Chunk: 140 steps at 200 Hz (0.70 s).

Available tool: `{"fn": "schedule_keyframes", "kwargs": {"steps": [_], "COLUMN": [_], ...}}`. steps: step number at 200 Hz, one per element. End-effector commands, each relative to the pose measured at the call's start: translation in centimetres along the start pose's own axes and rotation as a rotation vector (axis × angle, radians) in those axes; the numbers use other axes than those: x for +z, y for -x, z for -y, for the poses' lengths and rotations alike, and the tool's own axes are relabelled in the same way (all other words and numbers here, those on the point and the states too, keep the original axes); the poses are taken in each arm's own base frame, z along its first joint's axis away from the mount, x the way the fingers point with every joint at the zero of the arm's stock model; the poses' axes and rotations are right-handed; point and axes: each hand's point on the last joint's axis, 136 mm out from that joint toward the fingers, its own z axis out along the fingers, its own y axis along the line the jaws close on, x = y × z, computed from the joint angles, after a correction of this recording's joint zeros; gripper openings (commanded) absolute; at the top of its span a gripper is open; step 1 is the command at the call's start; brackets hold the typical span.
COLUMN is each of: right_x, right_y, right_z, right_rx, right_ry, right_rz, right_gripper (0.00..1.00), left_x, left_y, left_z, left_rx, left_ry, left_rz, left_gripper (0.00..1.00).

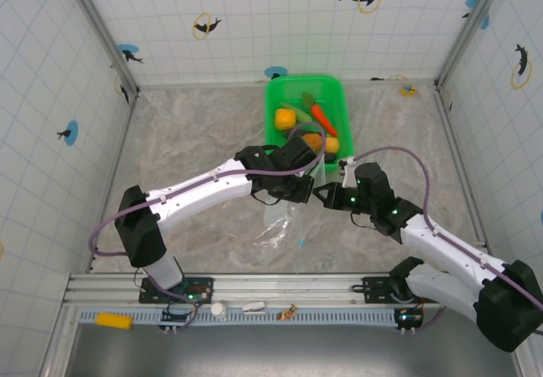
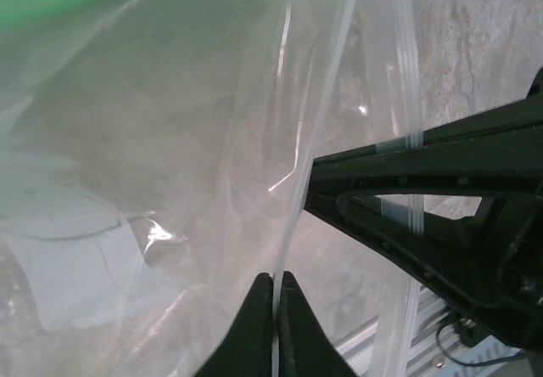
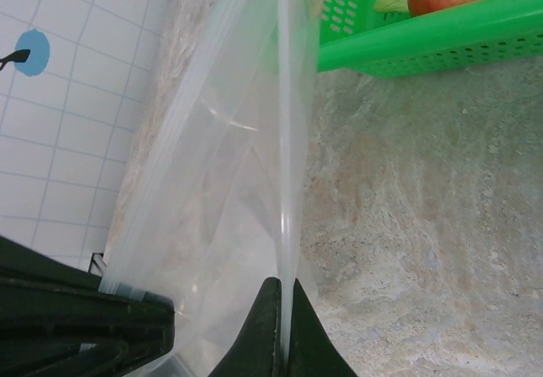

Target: Place the food in the zip-top bag and seal the zipper

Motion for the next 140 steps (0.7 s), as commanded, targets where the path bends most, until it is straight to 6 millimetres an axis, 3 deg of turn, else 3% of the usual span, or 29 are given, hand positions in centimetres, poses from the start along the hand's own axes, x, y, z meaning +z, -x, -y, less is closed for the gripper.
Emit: {"fn": "schedule_keyframes", "kwargs": {"steps": [1, 35, 63, 77, 91, 117, 134, 140], "right_x": [0.0, -0.6, -0.7, -0.6, -0.4, 0.3, 0.5, 0.5], "right_y": [-0.2, -0.8, -2.5, -2.7, -2.2, -1.1, 0.1, 0.8], "right_z": [1.1, 4.4, 7.1, 7.3, 6.7, 3.5, 0.3, -0.9], "right_rx": [0.011, 0.047, 0.073, 0.079, 0.071, 0.006, -0.044, -0.048], "right_ry": [-0.041, -0.153, -0.223, -0.233, -0.231, -0.19, -0.125, -0.112], "right_rz": [0.011, 0.017, -0.004, -0.004, 0.004, 0.012, 0.034, 0.053], "right_gripper": [0.0, 0.0, 0.0, 0.0, 0.0, 0.05, 0.2, 0.31], "left_x": [-0.6, -4.2, -8.2, -9.4, -10.1, -10.7, -10.9, -10.8], "left_y": [0.8, 1.8, 2.0, 1.5, 1.0, 0.5, 0.5, 0.5], "left_z": [-0.2, -3.1, -3.6, -3.7, -3.6, -3.6, -4.2, -4.7], "left_rx": [-0.017, -0.045, -0.054, -0.053, -0.052, -0.052, -0.068, -0.091], "left_ry": [0.029, 0.217, 0.276, 0.283, 0.274, 0.25, 0.247, 0.25], "left_rz": [0.023, 0.082, 0.09, 0.064, 0.043, 0.054, 0.093, 0.099], "left_gripper": [0.0, 0.0, 0.0, 0.0, 0.0, 0.0, 0.0, 0.0]}}
